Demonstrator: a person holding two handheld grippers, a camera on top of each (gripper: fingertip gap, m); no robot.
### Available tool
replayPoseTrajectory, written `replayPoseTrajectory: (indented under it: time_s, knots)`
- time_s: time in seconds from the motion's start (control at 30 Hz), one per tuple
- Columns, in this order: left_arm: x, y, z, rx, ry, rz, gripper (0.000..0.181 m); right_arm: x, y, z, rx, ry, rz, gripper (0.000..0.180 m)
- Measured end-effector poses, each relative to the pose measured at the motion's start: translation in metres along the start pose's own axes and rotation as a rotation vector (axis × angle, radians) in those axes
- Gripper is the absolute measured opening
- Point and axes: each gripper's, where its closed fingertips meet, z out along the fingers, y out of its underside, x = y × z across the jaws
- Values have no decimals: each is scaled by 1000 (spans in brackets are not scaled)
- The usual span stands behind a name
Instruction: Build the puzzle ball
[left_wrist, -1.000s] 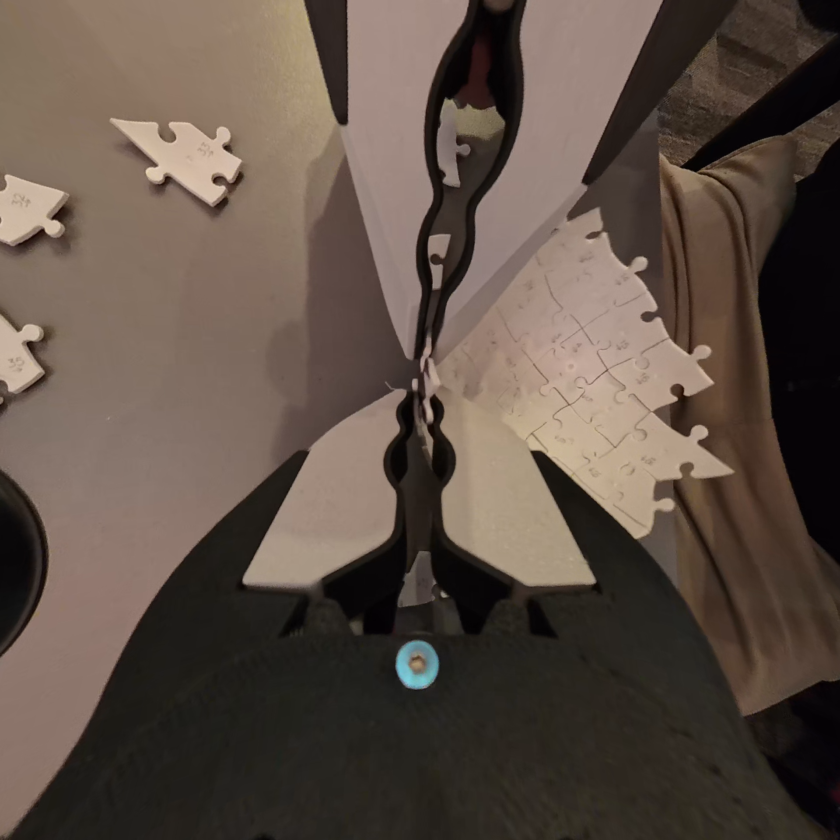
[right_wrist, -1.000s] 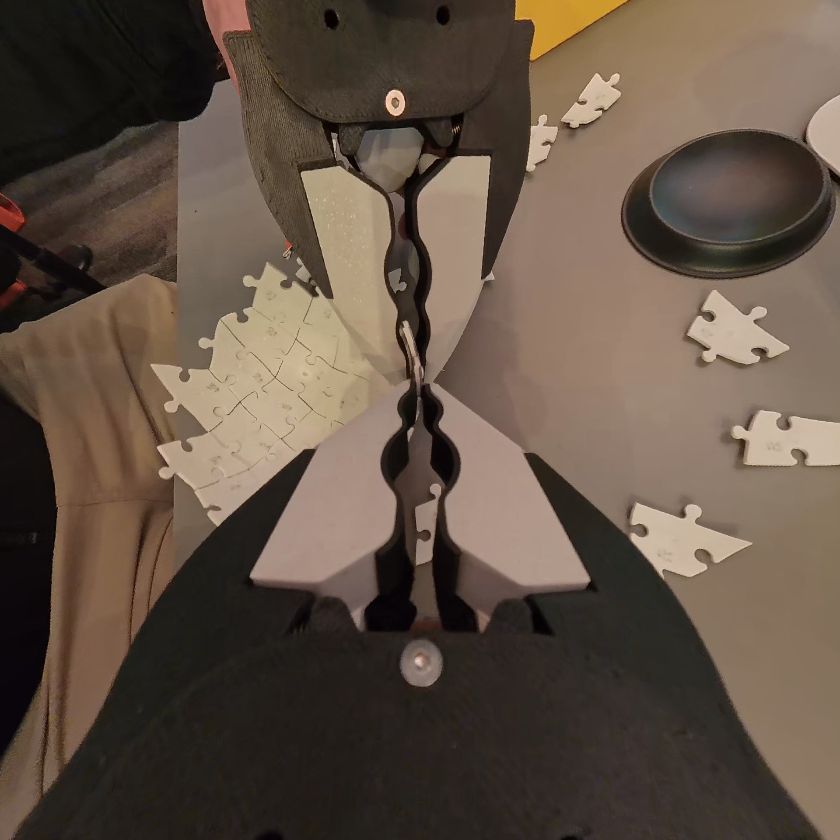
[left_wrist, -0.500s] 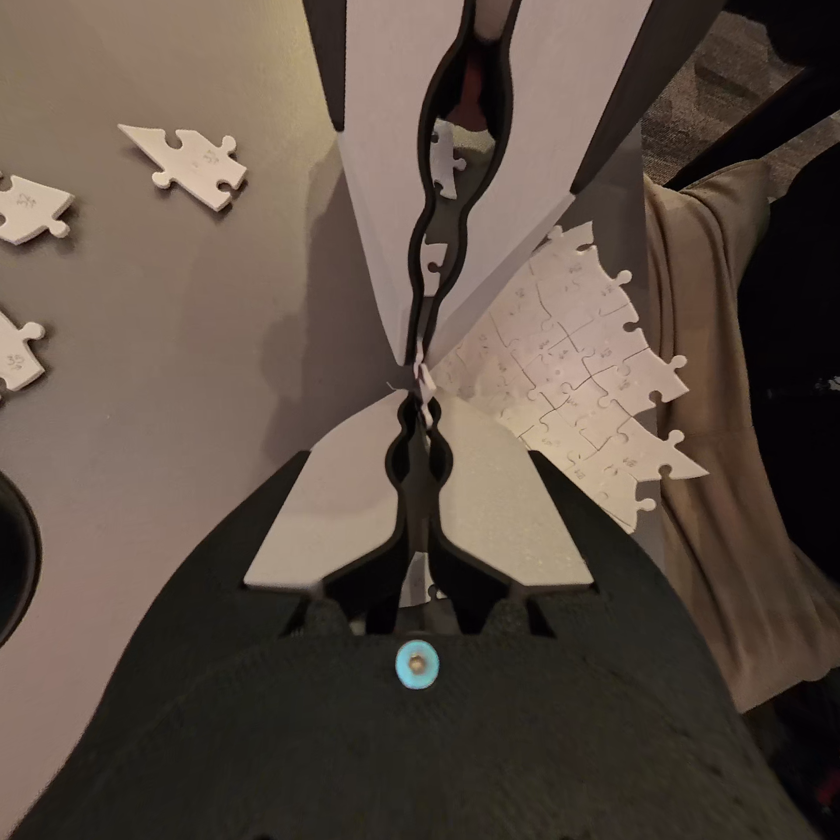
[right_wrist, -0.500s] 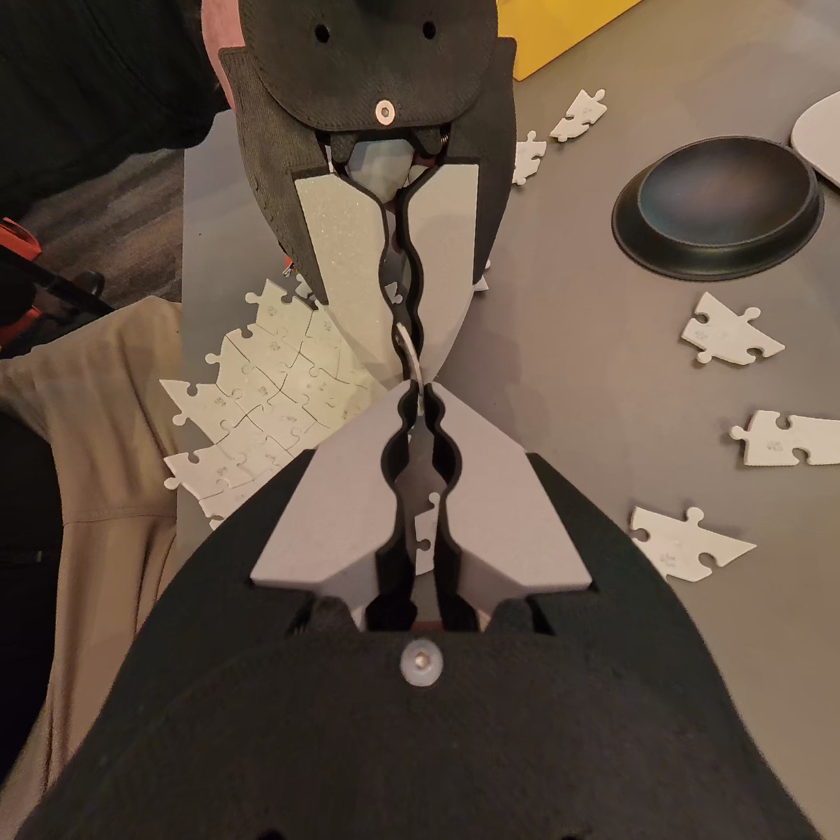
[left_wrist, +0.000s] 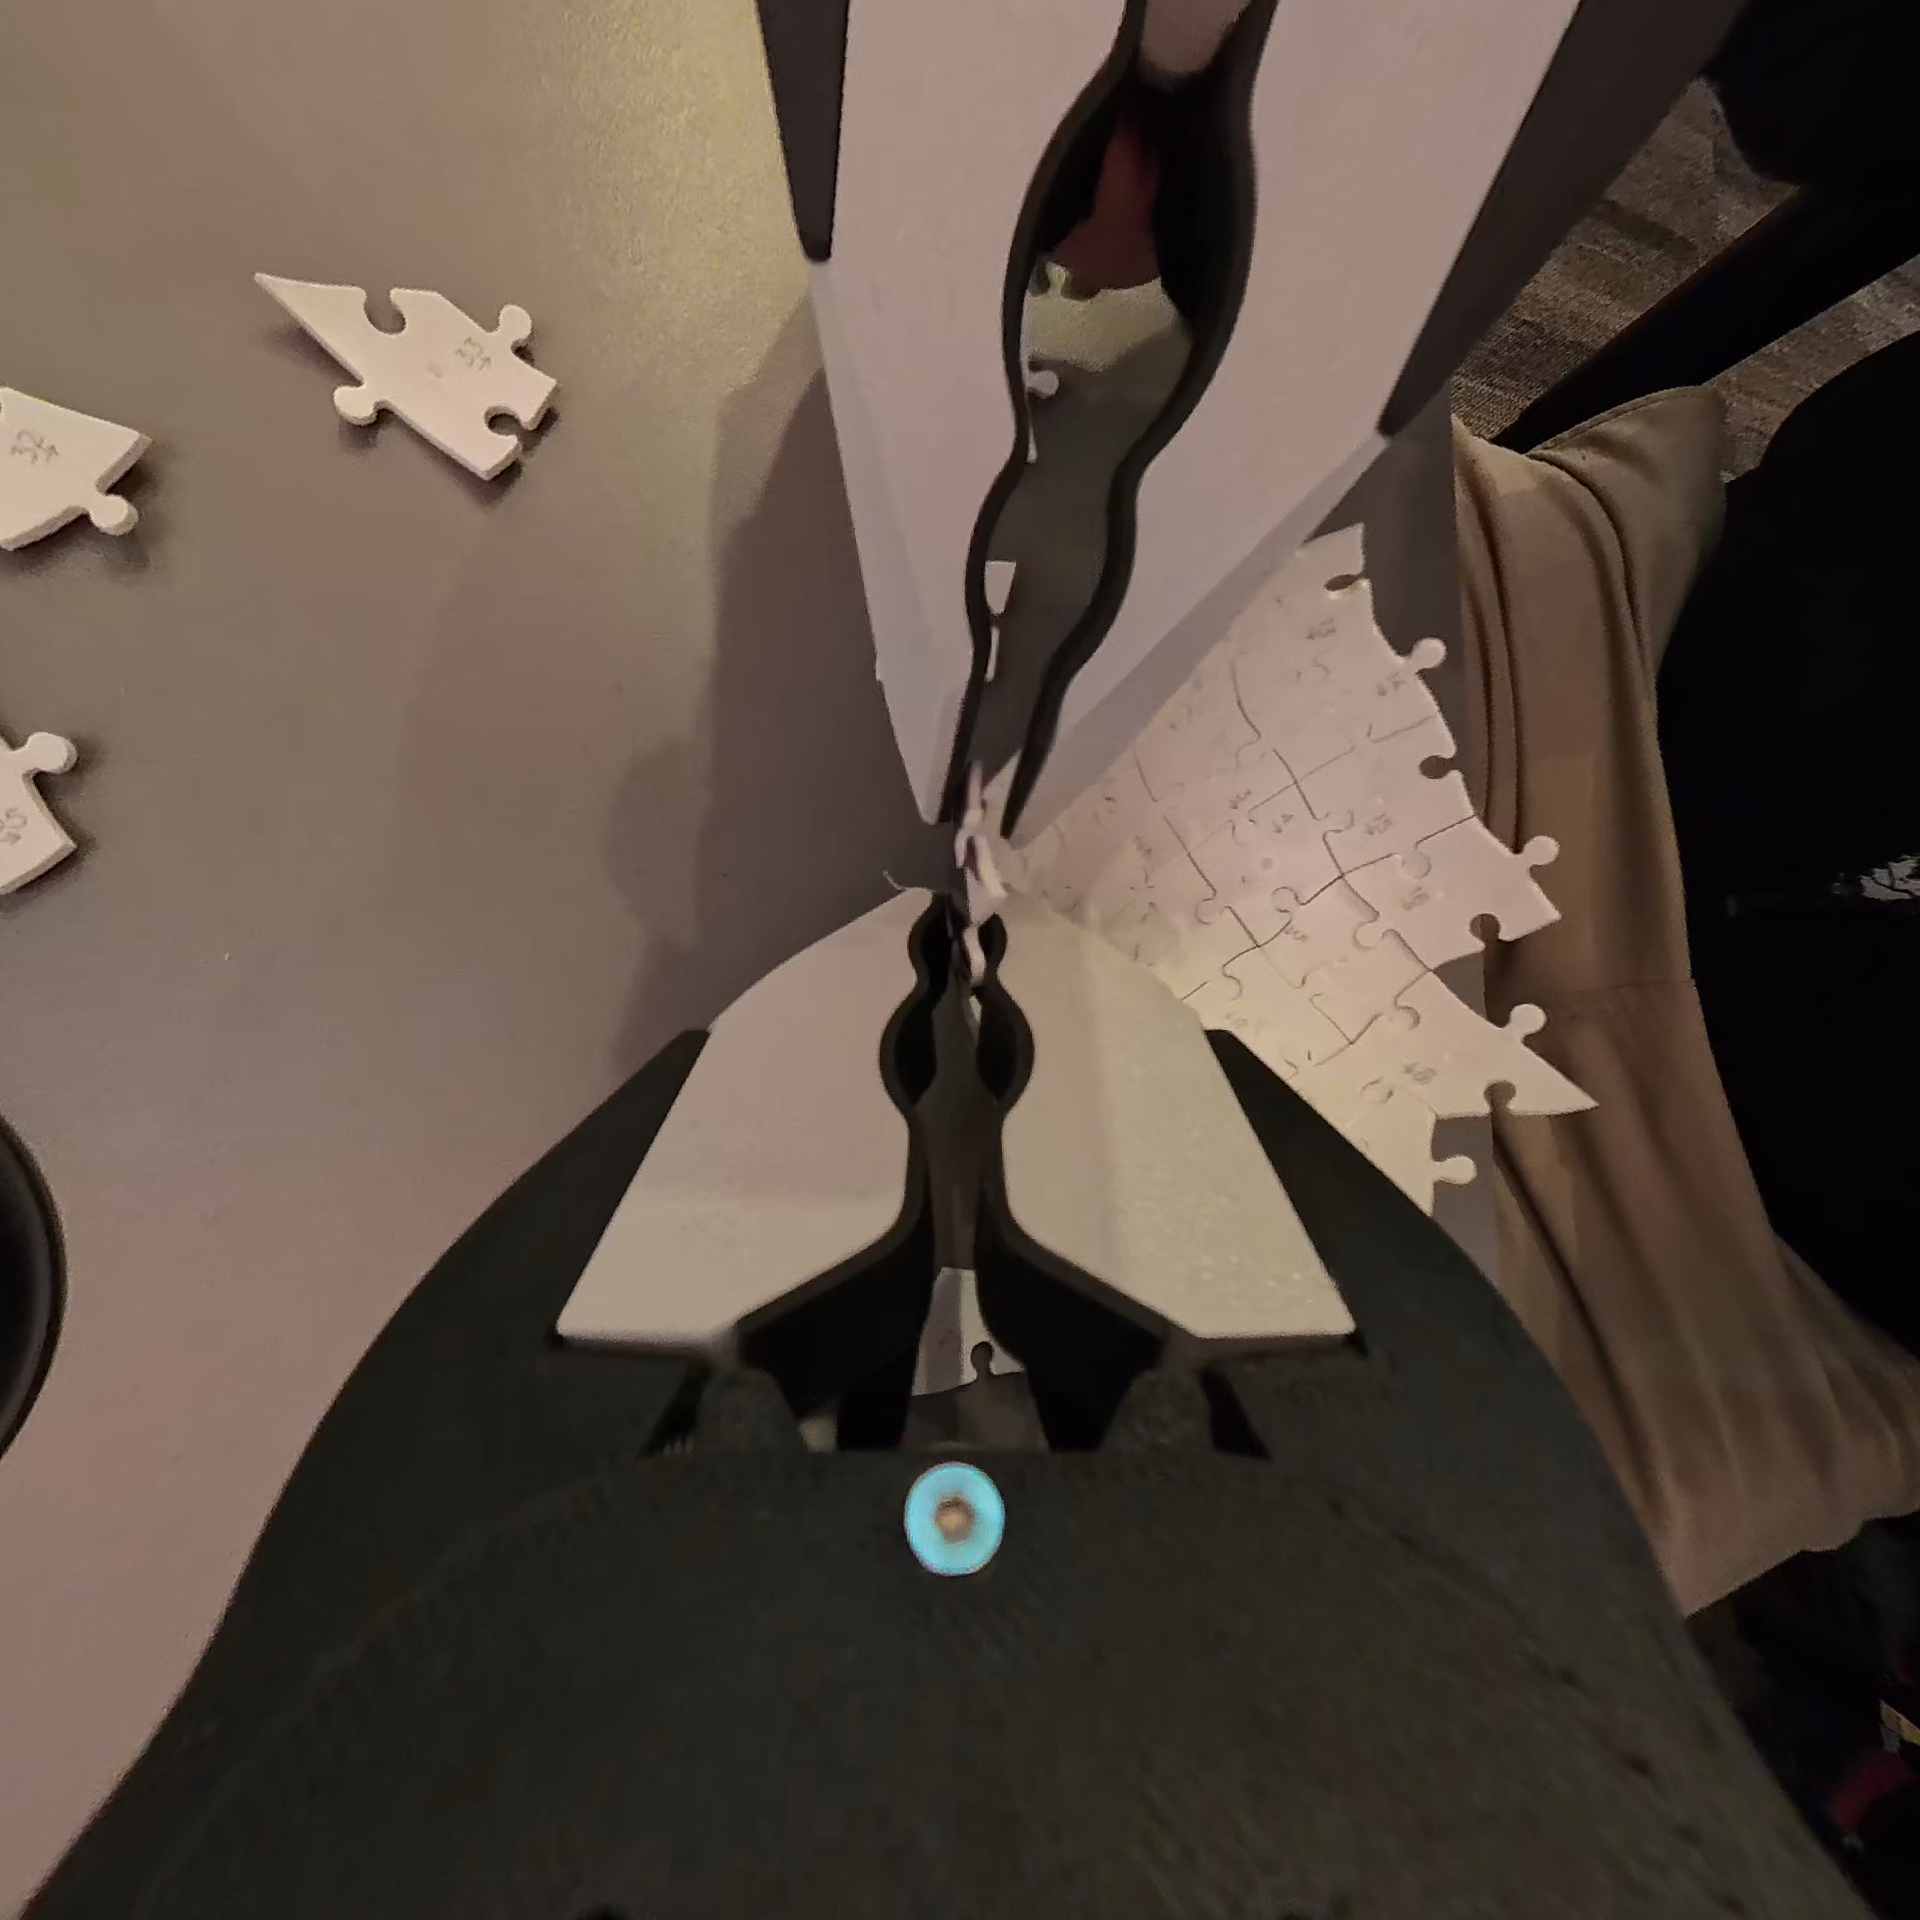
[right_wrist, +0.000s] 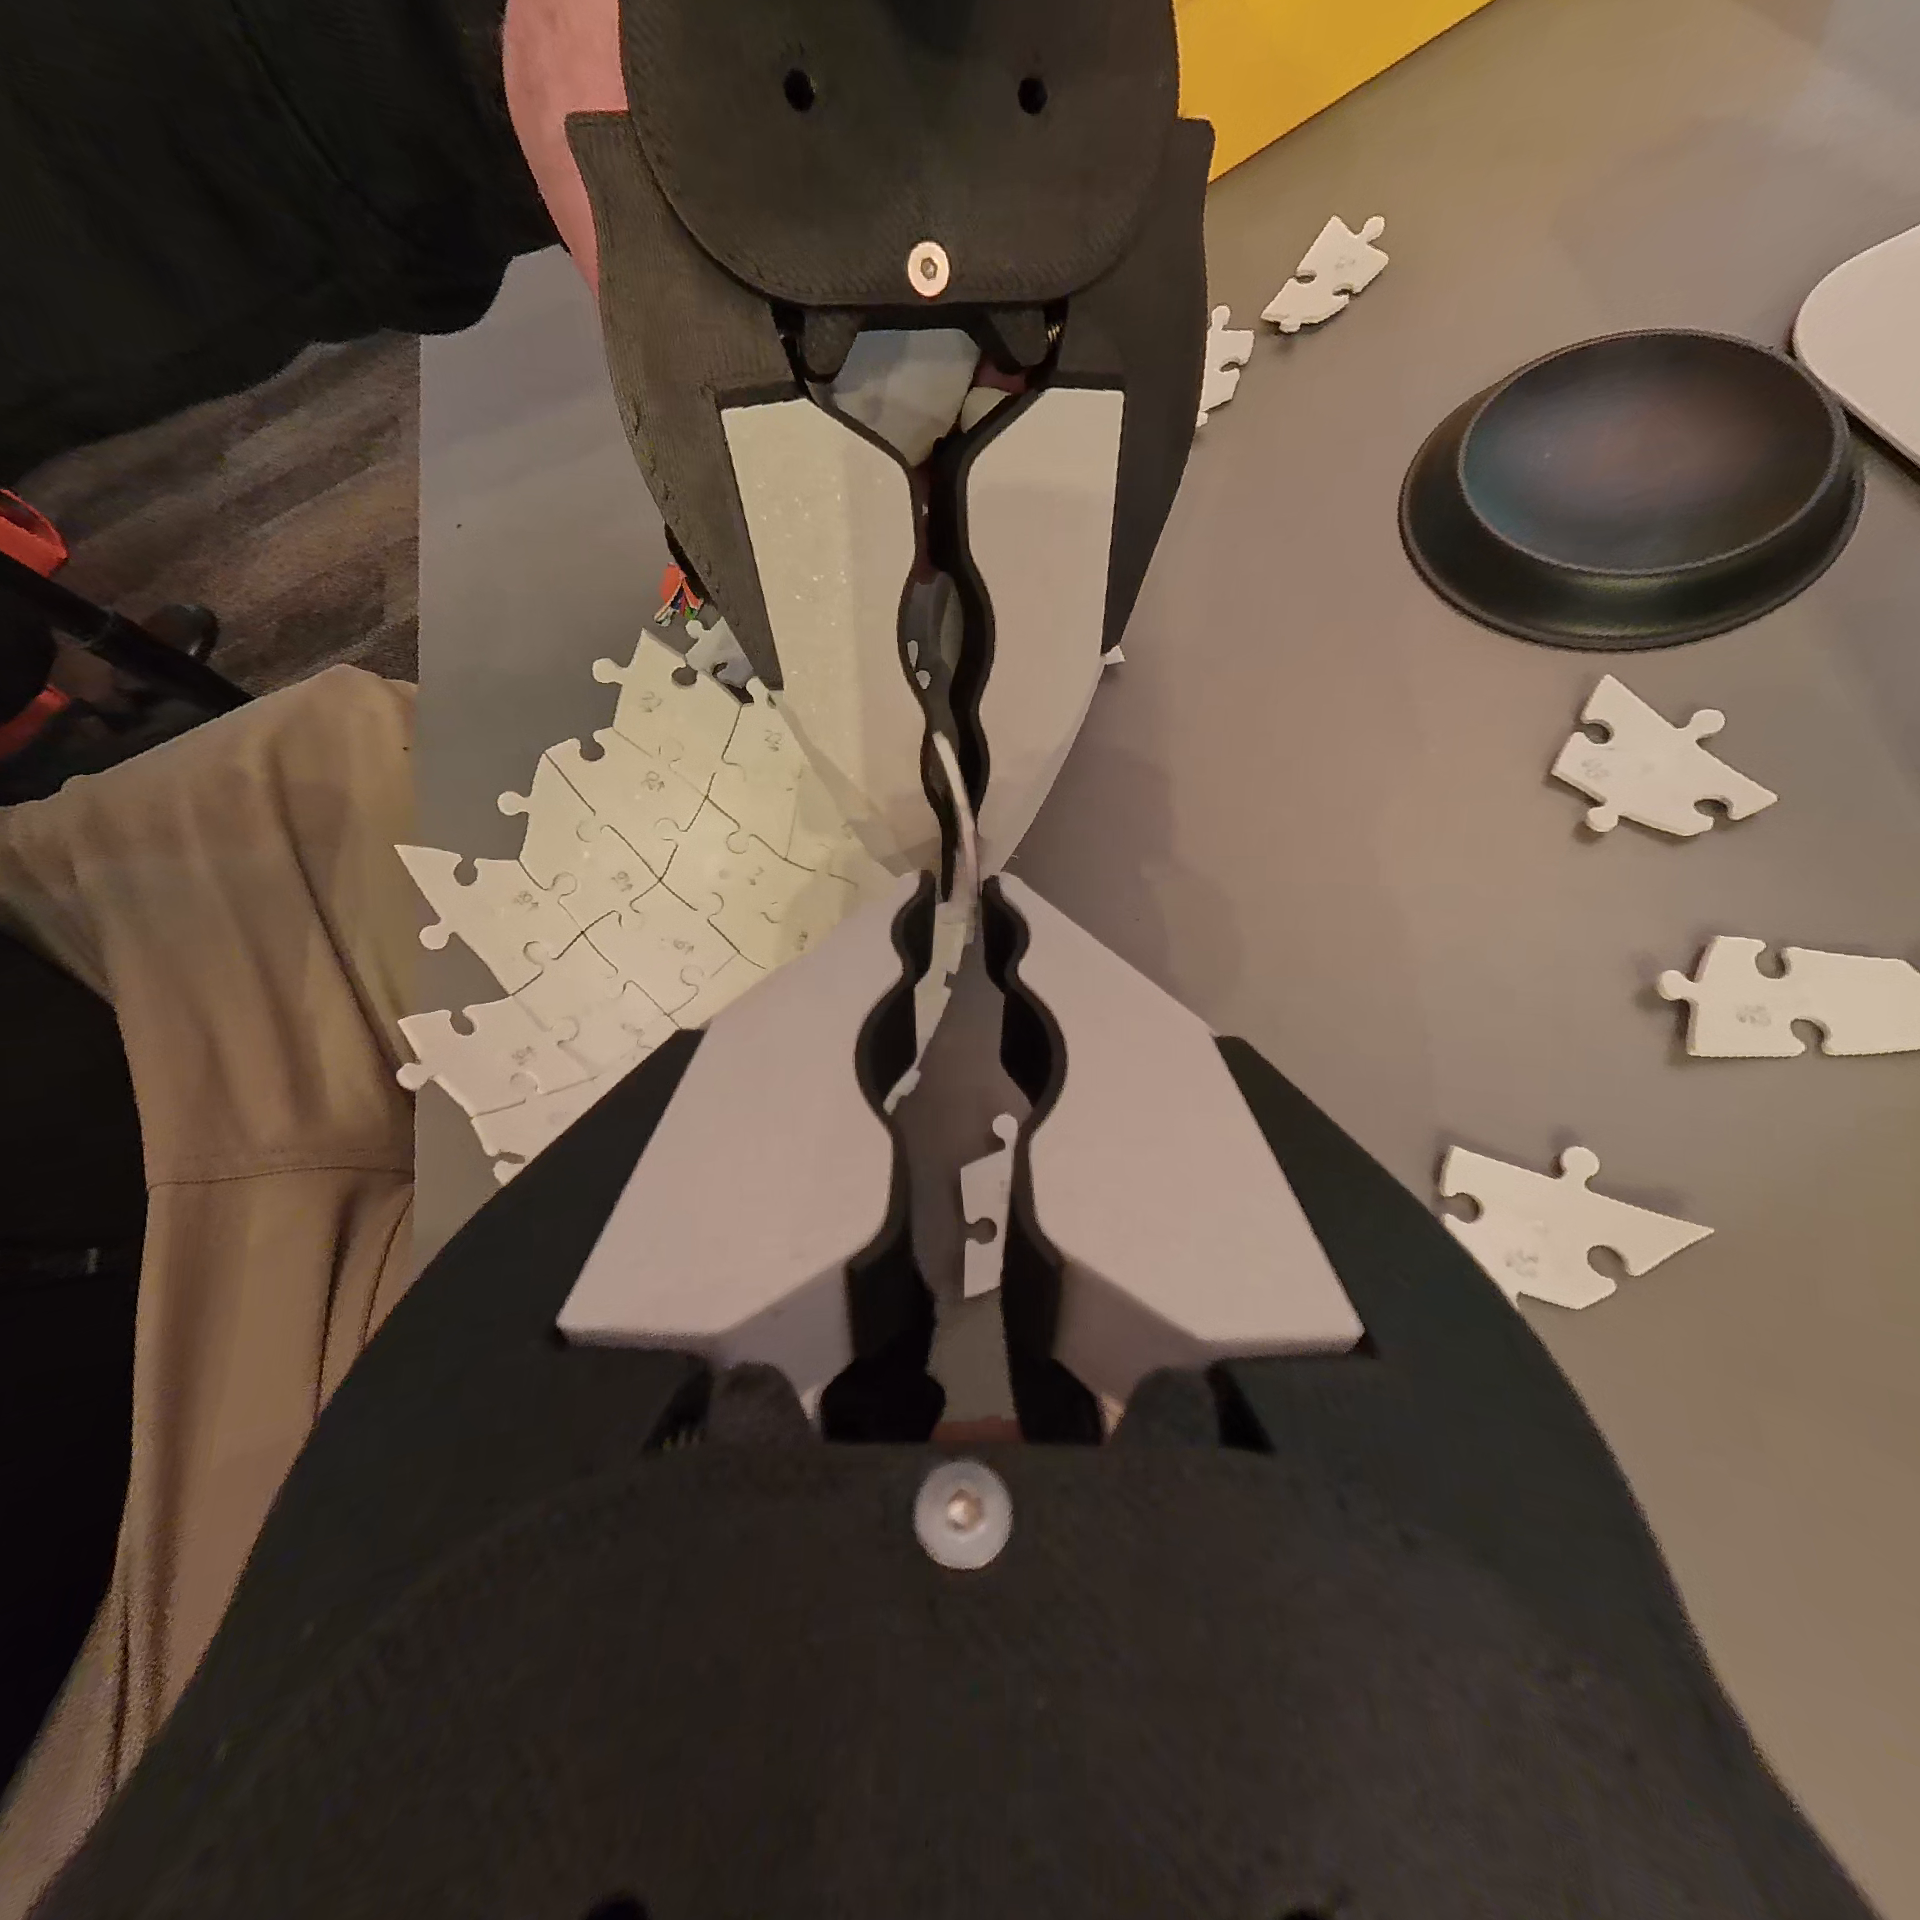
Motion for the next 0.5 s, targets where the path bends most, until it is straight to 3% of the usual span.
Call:
replayPoseTrajectory:
  time_s: [0.5]
  knots:
    - [1,3,0,13,-9,25,3,-1,9,12,-40,2,-2,0]
